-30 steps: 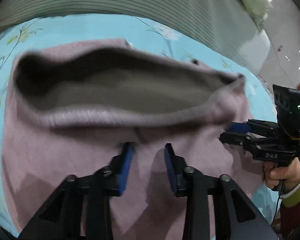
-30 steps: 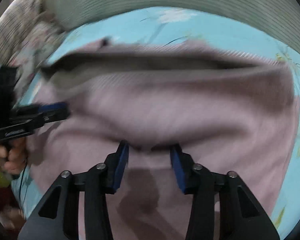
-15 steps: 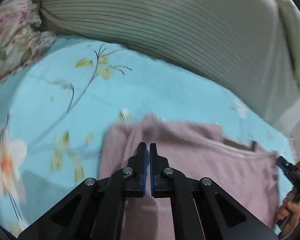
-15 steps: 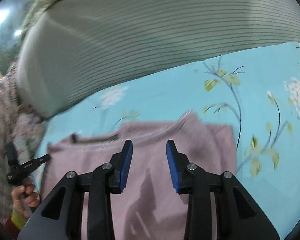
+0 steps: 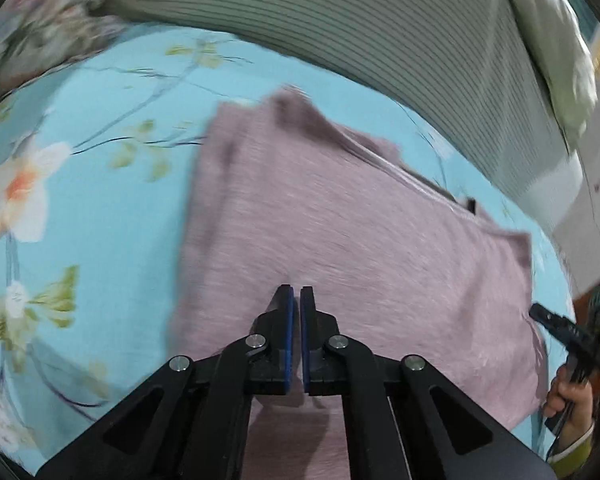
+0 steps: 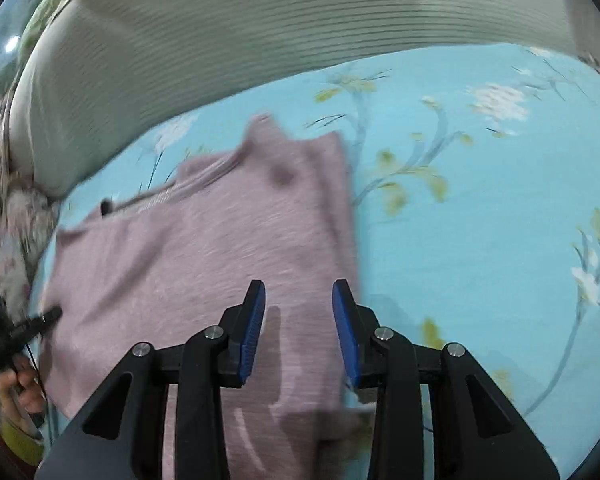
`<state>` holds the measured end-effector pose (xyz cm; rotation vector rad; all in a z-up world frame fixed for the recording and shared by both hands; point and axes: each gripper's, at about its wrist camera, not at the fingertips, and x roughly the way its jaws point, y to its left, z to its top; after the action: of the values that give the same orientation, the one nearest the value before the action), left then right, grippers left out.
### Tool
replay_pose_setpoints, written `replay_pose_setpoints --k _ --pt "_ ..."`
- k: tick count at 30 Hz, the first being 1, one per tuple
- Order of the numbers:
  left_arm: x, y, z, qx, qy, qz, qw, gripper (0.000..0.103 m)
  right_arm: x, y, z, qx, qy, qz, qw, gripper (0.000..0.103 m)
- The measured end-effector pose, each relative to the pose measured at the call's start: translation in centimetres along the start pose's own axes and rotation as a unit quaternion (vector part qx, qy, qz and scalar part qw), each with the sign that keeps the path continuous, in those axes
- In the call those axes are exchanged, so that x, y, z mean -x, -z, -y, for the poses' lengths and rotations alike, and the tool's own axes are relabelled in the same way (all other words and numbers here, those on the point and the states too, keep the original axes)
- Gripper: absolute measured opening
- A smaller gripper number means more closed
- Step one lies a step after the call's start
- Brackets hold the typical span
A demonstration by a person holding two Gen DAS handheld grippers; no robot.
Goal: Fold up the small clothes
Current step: 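Lay the hem over the collar with the left gripper and release, then grasp the edge of the pink shirt with the left gripper and lift it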
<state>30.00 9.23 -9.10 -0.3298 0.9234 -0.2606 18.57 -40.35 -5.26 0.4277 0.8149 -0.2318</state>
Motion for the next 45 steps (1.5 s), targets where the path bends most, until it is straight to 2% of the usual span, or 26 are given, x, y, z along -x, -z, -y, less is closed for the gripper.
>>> replay_pose_setpoints --k 2,4,5,7,9,14,17,20,25,27,29,36,40,43,44,45 --pt "0.7 0.1 -0.5 0.007 -0.009 0.008 0.9999 0.002 1.0 0.1 0.8 -0.015 -0.002 0.001 1.0 0.037" --pt "2.0 0.7 -0.9 0.011 -0.033 0.018 0.9992 0.002 2.5 0.7 0.9 -0.017 -0.017 0.01 1.0 0.037" --pt "3.0 1.1 -1.1 0.018 -0.032 0.022 0.9991 0.004 3.3 1.2 0.5 -0.012 -0.027 0.015 0.999 0.038" --pt "4.8 2.3 -1.4 0.035 -0.022 0.032 0.9986 0.01 4.6 2.1 -0.9 -0.002 -0.043 0.023 0.999 0.041" --pt "6.7 3.5 -1.9 0.05 -0.012 0.042 0.9978 0.012 5.5 3.3 -2.0 0.003 -0.063 0.028 0.998 0.049" --pt "9.9 8.3 -1.2 0.086 0.022 0.042 0.9952 0.013 6.9 6.0 -4.0 0.009 -0.098 0.025 0.995 0.05" --pt "10.5 10.8 -0.4 0.091 0.033 0.027 0.9949 0.023 7.8 7.7 -4.5 0.007 -0.111 0.018 0.994 0.05" --pt "10.6 12.7 0.1 0.094 0.04 0.015 0.9946 0.026 8.1 9.1 -5.3 0.013 -0.116 0.011 0.993 0.05" --pt "9.0 13.9 0.0 0.119 0.06 -0.006 0.991 0.039 8.3 10.3 -6.7 0.027 -0.124 -0.004 0.992 0.051" --pt "8.4 14.0 -0.2 0.137 0.062 -0.005 0.9886 0.054 8.4 10.6 -7.1 0.031 -0.127 -0.005 0.991 0.054" --pt "7.8 13.9 -0.7 0.162 0.066 0.004 0.9846 0.056 8.4 10.7 -7.5 0.034 -0.129 -0.007 0.991 0.054" --pt "5.8 11.4 -2.6 0.22 0.064 0.043 0.9725 0.056 8.1 10.6 -8.0 0.03 -0.133 -0.009 0.991 0.055" --pt "4.7 9.8 -2.9 0.228 0.044 0.063 0.9707 0.053 7.6 10.3 -8.1 0.026 -0.136 -0.011 0.99 0.055" --pt "4.3 9.0 -3.2 0.229 0.032 0.068 0.9706 0.032 7.2 9.9 -8.3 0.026 -0.138 -0.012 0.99 0.055" --pt "4.2 8.7 -3.3 0.228 0.031 0.067 0.9708 0.017 7.0 9.7 -8.3 0.026 -0.14 -0.012 0.99 0.055" --pt "4.1 8.6 -3.4 0.228 0.037 0.066 0.9708 0.01 6.9 9.4 -8.3 0.027 -0.142 -0.012 0.989 0.055"
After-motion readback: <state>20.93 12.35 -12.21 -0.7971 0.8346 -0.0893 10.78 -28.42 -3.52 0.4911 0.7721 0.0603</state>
